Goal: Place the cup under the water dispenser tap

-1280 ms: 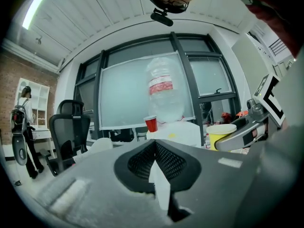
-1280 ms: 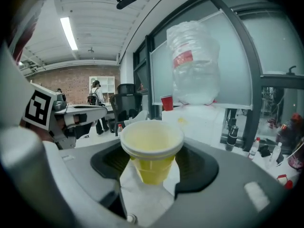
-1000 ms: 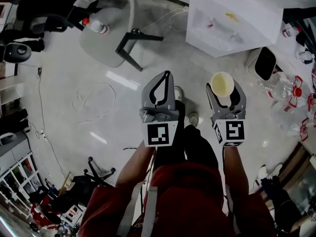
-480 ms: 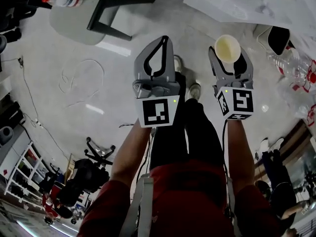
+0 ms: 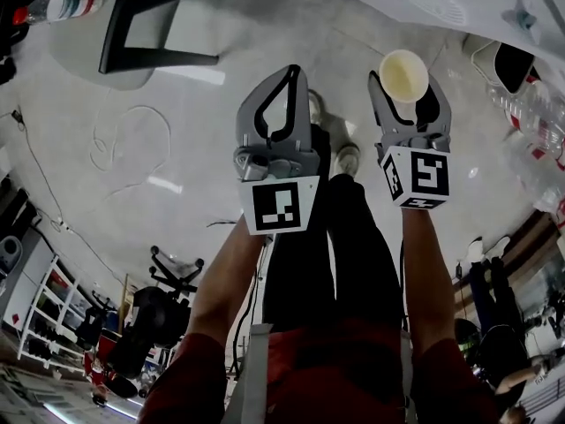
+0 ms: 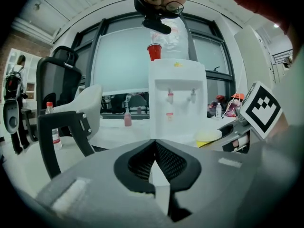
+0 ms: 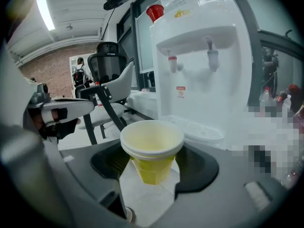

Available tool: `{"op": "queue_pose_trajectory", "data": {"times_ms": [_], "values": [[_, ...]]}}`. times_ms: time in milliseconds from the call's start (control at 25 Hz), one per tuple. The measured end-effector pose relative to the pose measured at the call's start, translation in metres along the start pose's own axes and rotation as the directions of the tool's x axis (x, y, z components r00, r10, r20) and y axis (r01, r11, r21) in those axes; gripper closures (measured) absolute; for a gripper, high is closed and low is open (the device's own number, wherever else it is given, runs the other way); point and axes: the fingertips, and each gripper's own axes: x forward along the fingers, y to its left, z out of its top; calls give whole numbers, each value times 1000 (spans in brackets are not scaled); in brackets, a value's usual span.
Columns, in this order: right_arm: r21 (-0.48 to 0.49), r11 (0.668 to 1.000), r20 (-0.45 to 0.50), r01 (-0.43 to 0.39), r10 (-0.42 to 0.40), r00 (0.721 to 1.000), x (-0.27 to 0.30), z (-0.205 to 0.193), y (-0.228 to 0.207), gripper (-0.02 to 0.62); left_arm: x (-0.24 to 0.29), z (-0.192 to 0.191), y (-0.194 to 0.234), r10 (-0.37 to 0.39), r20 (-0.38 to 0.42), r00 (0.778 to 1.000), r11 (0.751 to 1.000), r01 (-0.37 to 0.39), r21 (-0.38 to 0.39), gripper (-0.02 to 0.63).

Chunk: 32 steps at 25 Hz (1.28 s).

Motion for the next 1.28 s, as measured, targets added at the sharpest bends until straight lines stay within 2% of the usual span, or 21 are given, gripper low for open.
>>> {"op": "queue_pose_trajectory", "data": {"times_ms": [240,600,1040,1200,1280], "values": [[-16,999,39,28,-28,999,34,4,-20,303,17,-13,-8,-23,28,999,999,23,-28,600],[-52,996,126,76,-69,990,79,50,-51,302,37,-26,-7,-25,22,999,999,26,-48,600],[-88,989,140,118,-105,985,127,71,-72,302,42,-29,1,-34,15,999,999,34,-37,600],[-47,991,159,127,-118,980,136,72,-78,301,42,-30,3,-34,15,999,998,34,-44,600],[-44,990,168,136,-127,978,138,74,-79,299,43,-32,5,-34,11,999,997,35,-74,600]]}}
